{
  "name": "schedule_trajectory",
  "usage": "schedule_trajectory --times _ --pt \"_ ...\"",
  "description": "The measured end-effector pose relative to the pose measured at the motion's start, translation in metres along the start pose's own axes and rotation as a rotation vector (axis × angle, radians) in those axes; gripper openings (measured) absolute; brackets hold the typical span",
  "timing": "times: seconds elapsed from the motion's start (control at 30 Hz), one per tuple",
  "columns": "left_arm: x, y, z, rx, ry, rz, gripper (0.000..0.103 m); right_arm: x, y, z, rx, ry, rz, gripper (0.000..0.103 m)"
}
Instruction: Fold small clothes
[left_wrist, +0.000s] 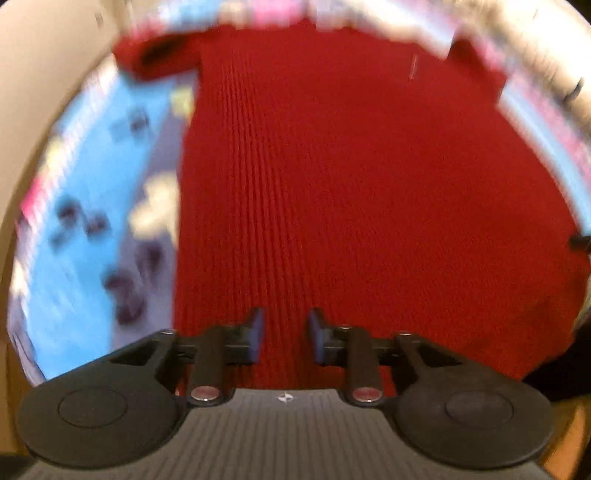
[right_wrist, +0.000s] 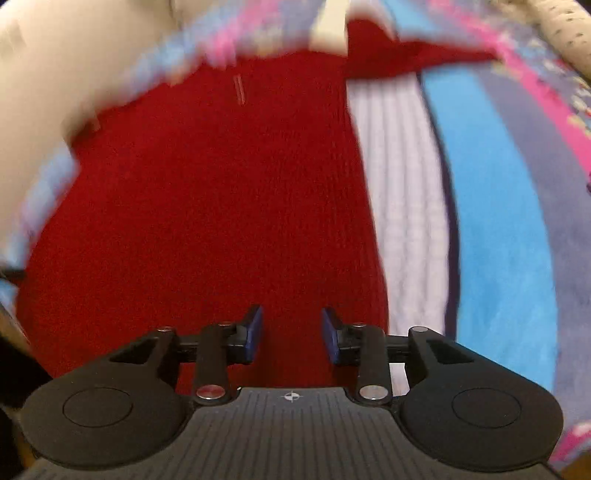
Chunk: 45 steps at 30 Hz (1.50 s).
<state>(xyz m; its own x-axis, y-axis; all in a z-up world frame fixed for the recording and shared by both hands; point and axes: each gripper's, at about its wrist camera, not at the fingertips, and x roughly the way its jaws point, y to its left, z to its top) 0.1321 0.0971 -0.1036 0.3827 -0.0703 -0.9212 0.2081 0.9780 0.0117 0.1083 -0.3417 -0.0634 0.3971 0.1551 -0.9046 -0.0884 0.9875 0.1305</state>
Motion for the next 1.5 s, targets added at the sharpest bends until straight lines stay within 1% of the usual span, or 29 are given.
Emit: schedule_trajectory --times 0.03,0.07,0.1,0.13,0.17,0.2,0.23,0.27,0.3,0.33,0.4,0.43,0.47,0.53,0.6,0.63,0.67,0.7,0.77,0.83,0.93,1.0,1.03,1.07,1.2,1.27,1.4,1.43,1.5 --pt "-0.003 -0.003 0.001 0.015 -0.026 0.016 0.034 -0.004 0.003 0.003 0.0 -0.022 0.002 0.038" --pt "-0.009 -0.005 0.002 0.017 -0.06 0.015 0.035 -0.012 0.003 0.007 0.011 -0.06 0.026 0.038" --pt "-0.015 -0.005 0.003 0.007 -0.104 -0.006 0.039 -0.017 0.001 0.01 0.033 -0.087 0.05 0.039" --pt "-0.016 -0.004 0.004 -0.016 -0.126 -0.026 0.049 -0.014 0.002 0.012 0.045 -0.084 0.043 0.041" --pt "-0.012 -0.004 0.005 -0.03 -0.105 -0.026 0.055 -0.007 0.005 0.012 0.039 -0.059 0.013 0.042" --pt "-0.001 -0.006 0.007 -0.025 -0.052 -0.008 0.055 0.001 0.008 0.013 0.018 -0.022 -0.022 0.042" --pt "0.004 -0.009 0.009 -0.011 -0.011 0.012 0.056 0.003 0.014 0.012 -0.001 -0.017 -0.035 0.042" --pt "0.005 -0.013 0.012 0.005 -0.02 0.03 0.057 0.001 0.019 0.013 -0.015 -0.029 -0.039 0.044" --pt "0.001 -0.017 0.016 0.009 -0.043 0.039 0.057 -0.003 0.02 0.015 -0.017 -0.055 -0.032 0.044" --pt "-0.005 -0.018 0.019 0.003 -0.084 0.021 0.057 -0.007 0.019 0.019 -0.002 -0.084 -0.021 0.042" --pt "-0.017 -0.018 0.026 -0.033 -0.154 -0.016 0.062 -0.013 0.013 0.025 0.042 -0.138 -0.017 0.042" --pt "-0.021 -0.017 0.029 -0.045 -0.181 -0.017 0.067 -0.015 0.01 0.028 0.062 -0.173 -0.03 0.042" --pt "-0.024 -0.016 0.033 -0.047 -0.203 -0.011 0.072 -0.019 0.01 0.03 0.081 -0.205 -0.046 0.042" --pt "-0.025 -0.022 0.037 -0.038 -0.244 0.013 0.074 -0.027 0.002 0.038 0.14 -0.285 -0.073 0.042" --pt "-0.029 -0.028 0.039 -0.025 -0.289 0.028 0.076 -0.04 -0.006 0.043 0.205 -0.39 -0.06 0.042" --pt "-0.03 -0.029 0.049 -0.014 -0.315 0.032 0.079 -0.047 -0.01 0.048 0.227 -0.436 -0.05 0.042" --pt "-0.029 -0.028 0.054 -0.006 -0.342 0.037 0.082 -0.052 -0.012 0.05 0.243 -0.482 -0.041 0.043" --pt "-0.036 -0.031 0.058 0.003 -0.375 0.046 0.083 -0.053 -0.015 0.054 0.255 -0.517 -0.035 0.045" --pt "-0.047 -0.036 0.059 0.011 -0.423 0.055 0.085 -0.059 -0.016 0.054 0.267 -0.556 -0.037 0.052" --pt "-0.055 -0.041 0.063 0.007 -0.454 0.065 0.086 -0.061 -0.013 0.052 0.264 -0.573 -0.04 0.054" --pt "-0.063 -0.047 0.07 0.004 -0.484 0.1 0.087 -0.053 -0.007 0.054 0.226 -0.571 -0.037 0.055" --pt "-0.066 -0.046 0.075 -0.001 -0.495 0.112 0.087 -0.048 -0.001 0.055 0.201 -0.56 -0.018 0.055" --pt "-0.067 -0.045 0.079 -0.006 -0.505 0.117 0.087 -0.053 0.01 0.053 0.191 -0.559 -0.007 0.055" --pt "-0.068 -0.044 0.084 -0.011 -0.512 0.127 0.087 -0.054 0.012 0.052 0.182 -0.56 0.0 0.055" --pt "-0.069 -0.041 0.106 -0.008 -0.523 0.137 0.086 -0.057 0.018 0.05 0.167 -0.561 -0.011 0.055" --pt "-0.07 -0.038 0.126 -0.024 -0.542 0.148 0.082 -0.054 0.021 0.053 0.177 -0.552 -0.017 0.055" --pt "-0.071 -0.039 0.175 -0.081 -0.611 0.161 0.082 -0.047 0.028 0.055 0.166 -0.549 -0.047 0.055" --pt "-0.069 -0.039 0.189 -0.102 -0.622 0.172 0.082 -0.045 0.032 0.055 0.151 -0.551 -0.06 0.052" --pt "-0.063 -0.041 0.215 -0.127 -0.625 0.175 0.082 -0.042 0.039 0.055 0.125 -0.544 -0.078 0.043"
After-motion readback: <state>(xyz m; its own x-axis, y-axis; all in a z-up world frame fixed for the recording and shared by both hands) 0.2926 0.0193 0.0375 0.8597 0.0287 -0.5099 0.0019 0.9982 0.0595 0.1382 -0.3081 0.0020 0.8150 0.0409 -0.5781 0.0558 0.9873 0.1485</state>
